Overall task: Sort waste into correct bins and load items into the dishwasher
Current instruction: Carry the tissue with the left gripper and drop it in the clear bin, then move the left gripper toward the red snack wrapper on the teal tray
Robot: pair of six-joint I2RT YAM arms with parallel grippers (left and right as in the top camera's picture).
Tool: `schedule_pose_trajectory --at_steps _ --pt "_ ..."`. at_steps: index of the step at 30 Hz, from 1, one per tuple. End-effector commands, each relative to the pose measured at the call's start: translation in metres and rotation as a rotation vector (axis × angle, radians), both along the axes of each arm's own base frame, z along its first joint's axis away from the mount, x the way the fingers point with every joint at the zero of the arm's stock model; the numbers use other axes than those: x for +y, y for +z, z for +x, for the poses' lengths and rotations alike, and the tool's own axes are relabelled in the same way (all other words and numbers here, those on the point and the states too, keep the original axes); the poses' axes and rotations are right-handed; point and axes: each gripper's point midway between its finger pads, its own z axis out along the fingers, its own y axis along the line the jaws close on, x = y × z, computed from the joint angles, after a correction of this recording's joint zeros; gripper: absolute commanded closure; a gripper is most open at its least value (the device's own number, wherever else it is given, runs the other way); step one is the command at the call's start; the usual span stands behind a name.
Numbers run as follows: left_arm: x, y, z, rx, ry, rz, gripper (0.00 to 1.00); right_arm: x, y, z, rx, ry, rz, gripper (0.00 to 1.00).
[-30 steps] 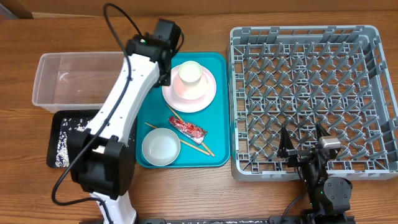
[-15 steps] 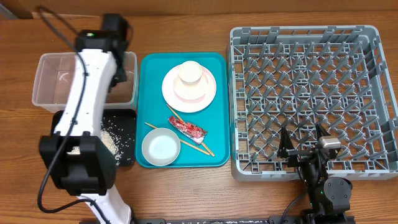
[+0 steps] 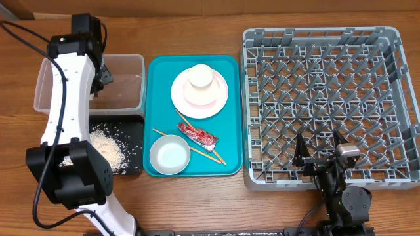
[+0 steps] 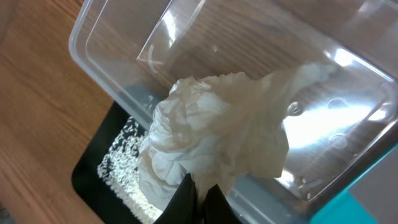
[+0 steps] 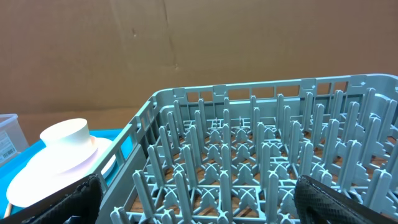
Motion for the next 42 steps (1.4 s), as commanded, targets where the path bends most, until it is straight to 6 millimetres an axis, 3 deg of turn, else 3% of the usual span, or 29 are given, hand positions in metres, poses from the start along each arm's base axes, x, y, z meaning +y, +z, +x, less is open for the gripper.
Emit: schedule_pose_trajectory --at_steps 1,6,11,14,15,17,21,27,28,30,31,33,34,37,42 --pt "0.001 0.003 0.003 -0.032 0.004 -0.005 0.95 0.0 -0.001 0.0 -0.004 0.0 0.008 0.0" --pt "0.002 -0.001 0.008 -0.048 0.002 0.001 0.94 0.0 -0.001 0.0 -0.004 -0.001 0.008 0.0" --pt "0.002 -0.013 0.01 -0.052 0.002 0.002 0.78 0.0 -0.001 0.0 -0.004 0.0 0.008 0.0" --pt "0.002 -0.018 0.01 -0.05 0.002 0.001 0.44 0.0 -0.001 0.0 -0.004 0.0 0.008 0.0" --pt "0.002 -0.018 0.01 -0.05 0.002 0.001 0.39 0.0 -0.001 0.0 -0.004 0.0 0.008 0.0" --pt "0.002 -0.016 0.008 -0.046 0.001 0.0 0.37 0.0 -0.001 0.0 -0.004 0.0 0.008 0.0" --pt "-0.012 -0.011 0.007 -0.057 -0.021 -0.055 0.4 0.0 -0.001 0.0 -0.004 0.0 0.008 0.0" --pt "-0.08 0.013 -0.003 -0.123 -0.133 -0.369 0.43 0.0 -0.001 0.0 -0.004 0.0 0.008 0.0" --pt "-0.114 0.021 -0.009 -0.122 -0.231 -0.514 0.47 0.0 -0.001 0.0 -0.004 0.0 0.008 0.0" --pt "-0.147 0.028 -0.016 -0.109 -0.365 -0.648 0.57 0.0 -0.001 0.0 -0.004 0.0 0.008 0.0" --pt "-0.165 0.031 -0.022 -0.094 -0.438 -0.719 0.65 0.0 -0.001 0.0 -0.004 0.0 0.008 0.0" --pt "-0.193 0.034 -0.035 -0.054 -0.532 -0.821 0.91 0.0 -0.001 0.0 -0.004 0.0 0.008 0.0" --pt "-0.202 0.033 -0.042 -0.028 -0.556 -0.841 0.96 0.0 -0.001 0.0 -0.004 0.0 0.008 0.0" --pt "-0.223 0.021 -0.058 0.062 -0.599 -0.821 0.96 0.0 -0.001 0.0 -0.004 0.0 0.008 0.0" --pt "-0.257 -0.013 -0.085 0.197 -0.636 -0.714 0.96 0.0 -0.001 0.0 -0.004 0.0 0.008 0.0"
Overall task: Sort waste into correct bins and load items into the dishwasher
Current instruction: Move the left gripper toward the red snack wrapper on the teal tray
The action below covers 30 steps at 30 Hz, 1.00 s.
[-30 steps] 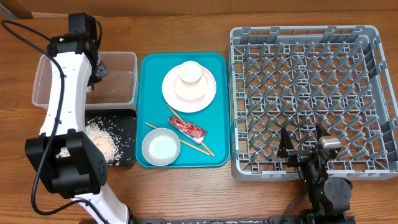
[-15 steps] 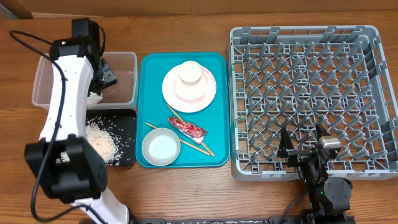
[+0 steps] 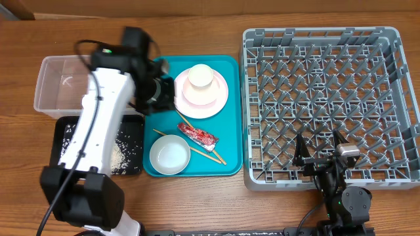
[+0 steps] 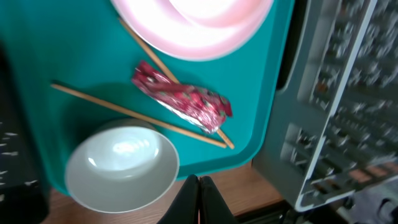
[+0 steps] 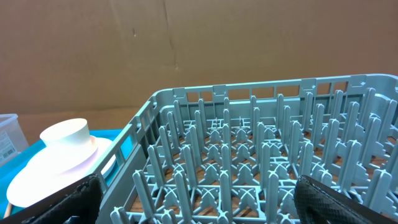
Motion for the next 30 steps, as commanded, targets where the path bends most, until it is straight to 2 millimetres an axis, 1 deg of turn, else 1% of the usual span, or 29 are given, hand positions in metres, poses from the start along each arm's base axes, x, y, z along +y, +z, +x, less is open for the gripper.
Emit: schedule_pose_trajectory --at_steps 1,7,9,12,13,16,18,20,21,22,25,27,30 --pt "-0.027 -0.023 -0.022 0.052 -0.064 0.052 0.96 0.0 -0.001 0.0 -0.004 -0.001 0.008 0.0" --pt "-0.074 -0.053 -0.038 0.038 -0.125 0.061 0.96 0.0 -0.001 0.0 -0.004 -0.001 0.008 0.0" --pt "-0.086 -0.062 -0.042 0.024 -0.129 0.081 0.96 0.0 -0.001 0.0 -0.004 -0.001 0.008 0.0" --pt "-0.088 -0.074 -0.044 0.001 -0.075 0.165 0.96 0.0 -0.001 0.0 -0.004 -0.001 0.008 0.0" --pt "-0.087 -0.077 -0.044 -0.005 -0.046 0.195 0.94 0.0 -0.001 0.0 -0.004 -0.001 0.008 0.0" --pt "-0.085 -0.085 -0.045 -0.033 0.021 0.273 0.81 0.0 -0.001 0.0 -0.004 -0.001 0.008 0.0" --pt "-0.085 -0.085 -0.043 -0.061 0.033 0.302 0.74 0.0 -0.001 0.0 -0.004 -0.001 0.008 0.0" --pt "-0.088 -0.085 -0.04 -0.087 0.029 0.304 0.68 0.0 -0.001 0.0 -0.004 -0.001 0.008 0.0" --pt "-0.089 -0.084 -0.037 -0.1 0.03 0.303 0.67 0.0 -0.001 0.0 -0.004 -0.001 0.008 0.0" --pt "-0.089 -0.084 -0.034 -0.113 0.034 0.305 0.68 0.0 -0.001 0.0 -0.004 -0.001 0.008 0.0" --pt "-0.089 -0.083 -0.029 -0.136 0.05 0.308 0.83 0.0 -0.001 0.0 -0.004 -0.001 0.008 0.0" --pt "-0.088 -0.083 -0.028 -0.131 0.086 0.312 0.88 0.0 -0.001 0.0 -0.004 -0.001 0.008 0.0" --pt "-0.087 -0.085 -0.029 -0.119 0.124 0.312 0.9 0.0 -0.001 0.0 -0.004 -0.001 0.008 0.0"
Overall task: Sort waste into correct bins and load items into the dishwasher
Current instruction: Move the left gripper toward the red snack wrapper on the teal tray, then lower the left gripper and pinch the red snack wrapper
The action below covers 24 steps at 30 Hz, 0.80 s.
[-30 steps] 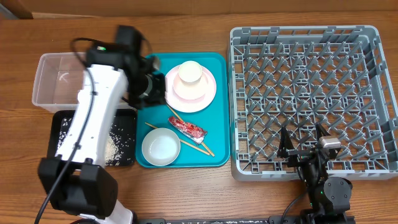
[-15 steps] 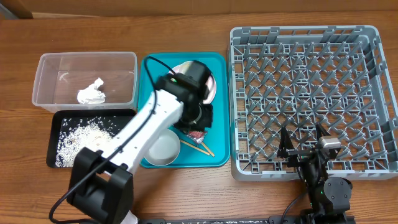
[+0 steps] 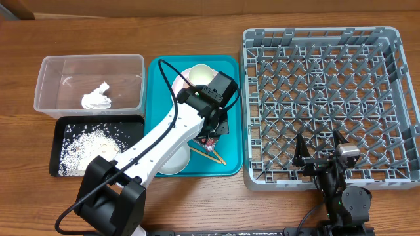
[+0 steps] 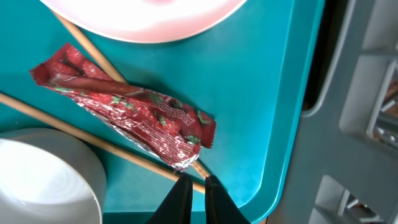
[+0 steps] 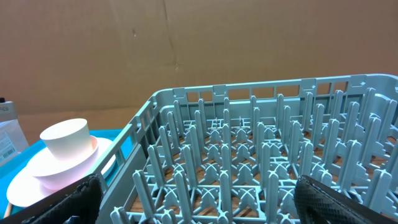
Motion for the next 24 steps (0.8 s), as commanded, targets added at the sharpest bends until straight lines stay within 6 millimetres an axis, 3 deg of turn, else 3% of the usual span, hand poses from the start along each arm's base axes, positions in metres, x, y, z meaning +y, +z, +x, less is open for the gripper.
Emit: schedule_pose_trajectory --at_steps 1,11,19,24 --pt "0.007 -0.004 0.002 -0.011 0.089 0.025 0.9 0.0 -0.001 0.0 -0.004 -0.001 0.007 0.0" --pt "0.016 -0.019 0.001 0.005 0.156 0.076 0.71 0.0 -0.001 0.0 -0.004 -0.001 0.007 0.0" --pt "0.019 -0.053 -0.004 0.084 0.193 0.135 0.67 0.0 -0.001 0.0 -0.004 0.0 0.007 0.0" --pt "0.018 -0.066 -0.003 0.099 0.192 0.145 0.54 0.0 -0.001 0.0 -0.004 -0.001 0.007 0.0"
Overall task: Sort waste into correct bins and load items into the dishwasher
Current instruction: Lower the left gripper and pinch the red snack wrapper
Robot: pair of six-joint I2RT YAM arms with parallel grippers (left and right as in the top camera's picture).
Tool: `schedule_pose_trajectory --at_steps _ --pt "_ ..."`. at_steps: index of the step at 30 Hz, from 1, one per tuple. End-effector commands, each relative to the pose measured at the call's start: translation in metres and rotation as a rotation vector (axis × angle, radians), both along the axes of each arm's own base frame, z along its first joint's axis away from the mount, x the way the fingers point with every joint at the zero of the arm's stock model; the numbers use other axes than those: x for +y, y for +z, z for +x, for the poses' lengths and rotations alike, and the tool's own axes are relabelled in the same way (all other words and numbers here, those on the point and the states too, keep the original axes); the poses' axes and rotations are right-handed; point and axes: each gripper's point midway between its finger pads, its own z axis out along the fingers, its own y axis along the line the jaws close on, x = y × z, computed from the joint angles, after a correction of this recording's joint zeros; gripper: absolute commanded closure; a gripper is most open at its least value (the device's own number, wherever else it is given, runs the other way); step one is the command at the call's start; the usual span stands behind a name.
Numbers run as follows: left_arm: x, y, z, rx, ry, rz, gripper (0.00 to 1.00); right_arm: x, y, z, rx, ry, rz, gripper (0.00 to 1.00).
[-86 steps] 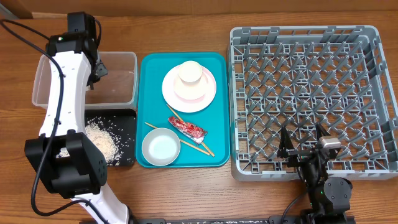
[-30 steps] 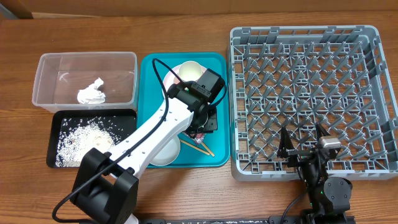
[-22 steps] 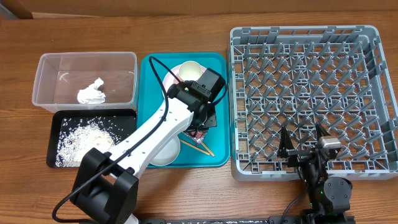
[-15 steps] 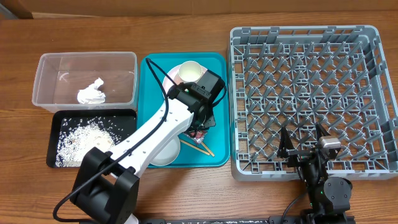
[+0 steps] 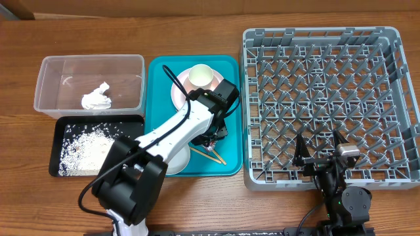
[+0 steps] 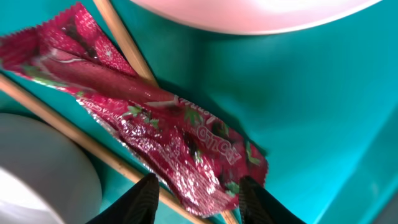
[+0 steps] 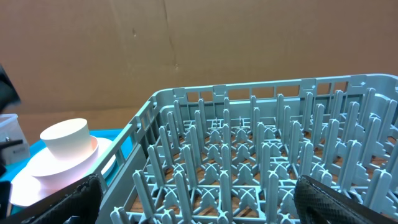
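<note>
A red strawberry-print wrapper (image 6: 143,118) lies on the teal tray (image 5: 230,65), across two wooden chopsticks (image 6: 124,37). My left gripper (image 6: 199,202) is open and low over the tray, its fingers standing either side of the wrapper's end. In the overhead view the left gripper (image 5: 213,134) hides most of the wrapper. A white bowl (image 6: 37,177) sits just beside it. The pink plate (image 5: 180,95) carries a white cup (image 5: 203,77). My right gripper (image 5: 320,154) is open and empty over the front edge of the grey dish rack (image 5: 328,78).
At the left stands a clear plastic bin (image 5: 62,65) holding a crumpled napkin (image 5: 96,96). A black tray (image 5: 62,124) with scattered rice lies in front of it. The right wrist view looks across the rack's pegs (image 7: 249,143) to the cup (image 7: 68,137).
My left gripper has come down closer to the wrapper and its jaws, nearly together before, now stand open around the wrapper's end. The right arm has not moved.
My left gripper was shut on a crumpled napkin over the clear bin. Then it was shut and empty over the teal tray. Later the napkin lay in the bin and the gripper hung above the wrapper; now it is open around it.
</note>
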Motion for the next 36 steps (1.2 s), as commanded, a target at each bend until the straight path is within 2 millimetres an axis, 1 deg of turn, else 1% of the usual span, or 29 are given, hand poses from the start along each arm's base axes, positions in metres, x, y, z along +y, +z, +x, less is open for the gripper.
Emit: schedule_pose_trajectory --at_steps 1,9,22,23,24,25,29,30,35,36 --pt "0.003 -0.011 0.0 0.009 0.017 0.026 0.53 0.0 -0.002 0.0 -0.004 -0.001 0.008 0.0" --pt "0.003 -0.017 -0.001 0.023 0.016 0.035 0.53 0.0 -0.002 0.0 -0.004 -0.001 0.008 0.0" --pt "0.002 -0.02 0.0 0.014 0.016 0.029 0.53 0.0 -0.002 0.0 -0.004 -0.001 0.008 0.0" --pt "0.002 -0.021 0.0 0.011 0.016 0.028 0.45 0.0 -0.002 0.0 -0.004 -0.001 0.008 0.0" --pt "0.002 -0.021 0.0 0.009 0.016 0.026 0.41 0.0 -0.002 0.0 -0.004 -0.001 0.008 0.0" --pt "0.002 -0.021 0.001 0.008 0.016 0.025 0.39 0.0 -0.002 0.0 -0.004 -0.001 0.008 0.0" --pt "0.002 -0.021 0.002 0.004 0.019 0.022 0.39 0.0 -0.002 0.0 -0.004 -0.001 0.008 0.0" --pt "0.002 -0.021 0.002 0.007 0.018 0.022 0.37 0.0 -0.002 0.0 -0.004 -0.001 0.008 0.0" --pt "-0.006 -0.022 -0.004 0.037 0.014 -0.019 0.37 0.0 -0.002 0.0 -0.004 -0.001 0.008 0.0" --pt "-0.006 -0.022 -0.004 0.04 0.014 -0.022 0.36 0.0 -0.002 0.0 -0.004 -0.001 0.008 0.0"
